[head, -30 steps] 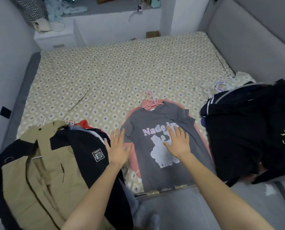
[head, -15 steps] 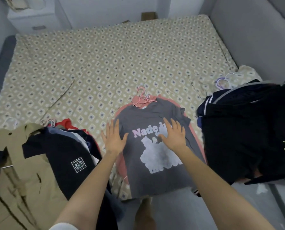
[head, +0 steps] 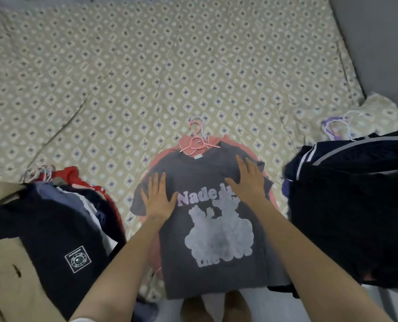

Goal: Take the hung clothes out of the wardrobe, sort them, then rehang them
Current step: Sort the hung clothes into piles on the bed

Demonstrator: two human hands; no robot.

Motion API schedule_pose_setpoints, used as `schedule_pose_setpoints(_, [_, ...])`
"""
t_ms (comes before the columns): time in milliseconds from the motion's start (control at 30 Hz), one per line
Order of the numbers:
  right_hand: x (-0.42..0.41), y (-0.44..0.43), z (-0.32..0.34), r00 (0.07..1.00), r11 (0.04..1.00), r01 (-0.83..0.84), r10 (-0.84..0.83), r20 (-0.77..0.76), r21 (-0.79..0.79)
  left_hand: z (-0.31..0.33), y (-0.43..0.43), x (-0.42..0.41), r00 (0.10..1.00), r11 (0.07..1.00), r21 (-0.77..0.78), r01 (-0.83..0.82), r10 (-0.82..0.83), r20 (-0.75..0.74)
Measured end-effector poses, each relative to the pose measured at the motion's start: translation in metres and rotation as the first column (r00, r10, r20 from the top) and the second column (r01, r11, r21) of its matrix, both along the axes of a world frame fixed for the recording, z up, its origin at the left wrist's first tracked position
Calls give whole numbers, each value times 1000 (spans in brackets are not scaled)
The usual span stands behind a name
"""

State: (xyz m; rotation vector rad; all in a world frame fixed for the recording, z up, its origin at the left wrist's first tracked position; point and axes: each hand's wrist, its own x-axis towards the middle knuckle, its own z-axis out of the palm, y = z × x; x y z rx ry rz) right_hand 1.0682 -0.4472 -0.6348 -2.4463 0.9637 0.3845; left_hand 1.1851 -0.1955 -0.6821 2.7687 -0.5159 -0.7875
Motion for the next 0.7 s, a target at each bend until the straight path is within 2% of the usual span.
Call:
schedule_pose_setpoints(233, [29,-43,-93,998,999,-53,52,-36,-6,-74,-31,43,999,999,13,-46,45,24])
schedule_pose_setpoints(367, [45,-60,-137,999,999,-44,44,-1,17,-111,-43,68,995,996,79,41,-47,85])
schedule_pose_setpoints(433, [52,-63,-150,997,998,-70,69,46,10,-124,-46,78,996,994,99,36,-44,75])
schedule_pose_setpoints(533, [60,-65,-159,993,994,-105,104,56,26,-134,-48,87,998,995,80,-59,58,15])
schedule_pose_setpoints(700, [68,-74,-165,986,988,-151,150,69,8,-136,-53,99,992,990,95,-101,93,83])
